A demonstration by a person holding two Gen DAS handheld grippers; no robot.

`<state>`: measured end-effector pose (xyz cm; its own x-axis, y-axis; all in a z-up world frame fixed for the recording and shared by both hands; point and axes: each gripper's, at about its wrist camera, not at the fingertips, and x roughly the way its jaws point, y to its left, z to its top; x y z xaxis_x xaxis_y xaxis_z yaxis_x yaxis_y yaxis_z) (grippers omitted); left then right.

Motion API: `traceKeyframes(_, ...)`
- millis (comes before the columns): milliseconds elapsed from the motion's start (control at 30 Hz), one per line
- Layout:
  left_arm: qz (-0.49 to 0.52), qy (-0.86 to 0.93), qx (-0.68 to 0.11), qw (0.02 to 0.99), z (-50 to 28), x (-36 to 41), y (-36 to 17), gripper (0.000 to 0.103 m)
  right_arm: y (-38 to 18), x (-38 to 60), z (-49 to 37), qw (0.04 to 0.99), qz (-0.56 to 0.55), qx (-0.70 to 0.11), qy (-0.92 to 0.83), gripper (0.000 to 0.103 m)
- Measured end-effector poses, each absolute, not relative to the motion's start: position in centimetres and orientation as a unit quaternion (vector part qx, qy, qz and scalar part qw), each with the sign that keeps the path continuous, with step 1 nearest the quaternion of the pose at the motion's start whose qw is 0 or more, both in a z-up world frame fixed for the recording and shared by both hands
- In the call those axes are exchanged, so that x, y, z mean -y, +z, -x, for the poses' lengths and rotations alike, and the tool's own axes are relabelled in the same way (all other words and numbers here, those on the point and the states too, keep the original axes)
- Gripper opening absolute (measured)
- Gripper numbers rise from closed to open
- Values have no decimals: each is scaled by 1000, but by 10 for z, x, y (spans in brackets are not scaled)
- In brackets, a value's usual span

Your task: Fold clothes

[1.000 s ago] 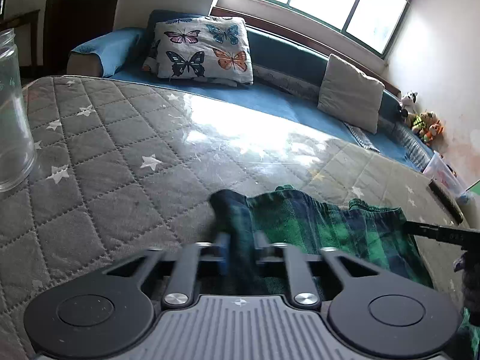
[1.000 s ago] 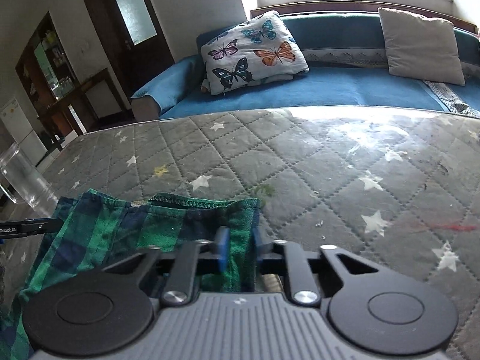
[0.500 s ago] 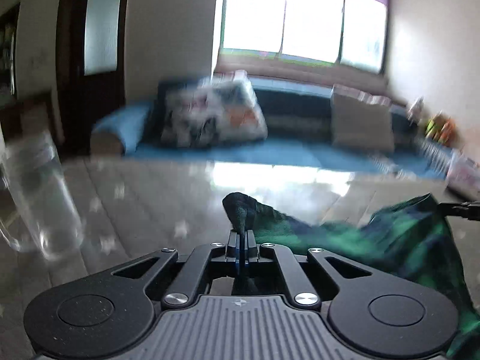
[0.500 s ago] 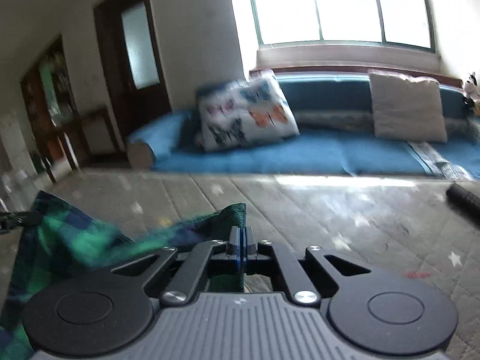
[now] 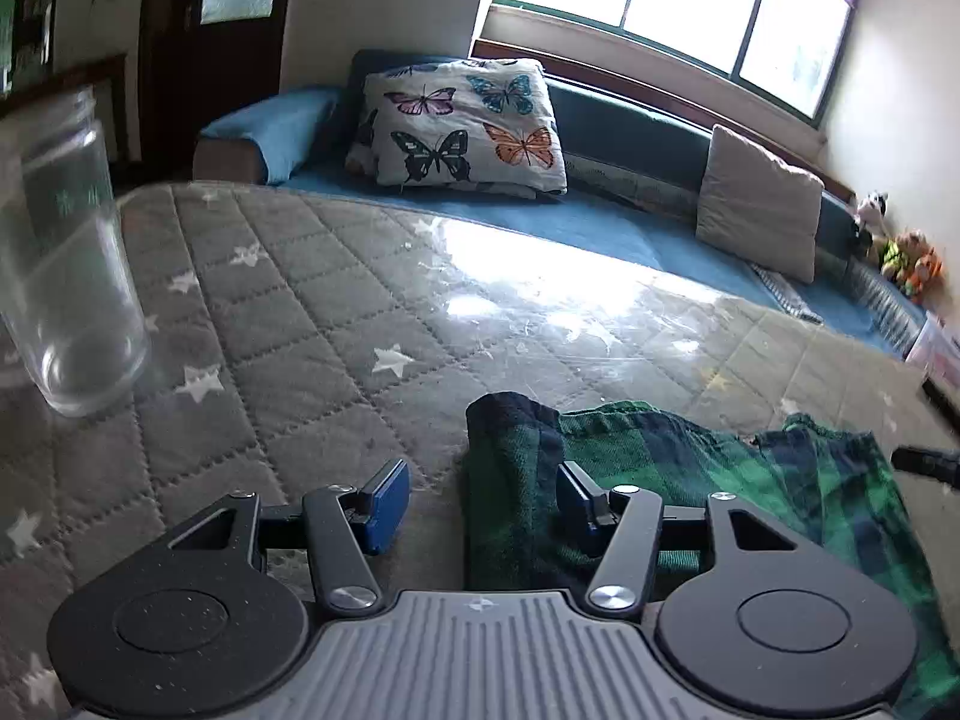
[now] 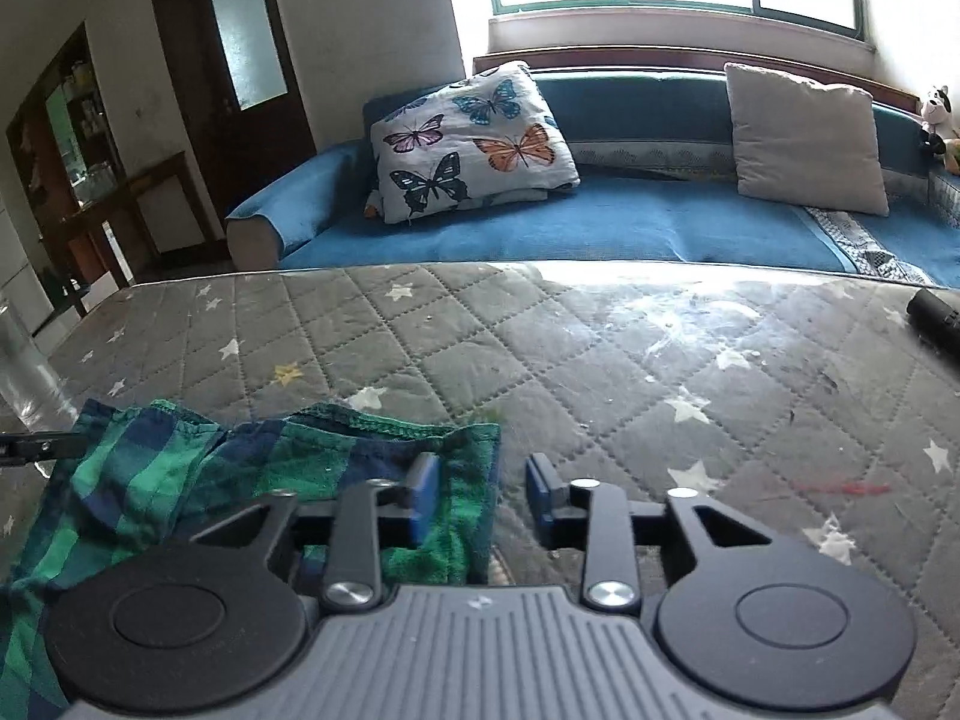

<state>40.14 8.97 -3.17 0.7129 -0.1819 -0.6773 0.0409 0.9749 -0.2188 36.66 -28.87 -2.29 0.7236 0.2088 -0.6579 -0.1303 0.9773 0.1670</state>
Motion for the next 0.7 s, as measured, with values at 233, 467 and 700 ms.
traceKeyframes(233, 137, -62, -378, 914, -404, -98, -34, 58, -16, 277, -358, 923, -38, -366, 116, 50)
traceKeyframes(467, 73, -75, -365, 925, -375, -79, -20, 58, -16, 256, -337, 912, 1, -380, 153, 63)
traceKeyframes(700, 7, -125, -359, 925, -326, -45, -12, 58, -22, 226, -300, 890, 62, -408, 196, 69)
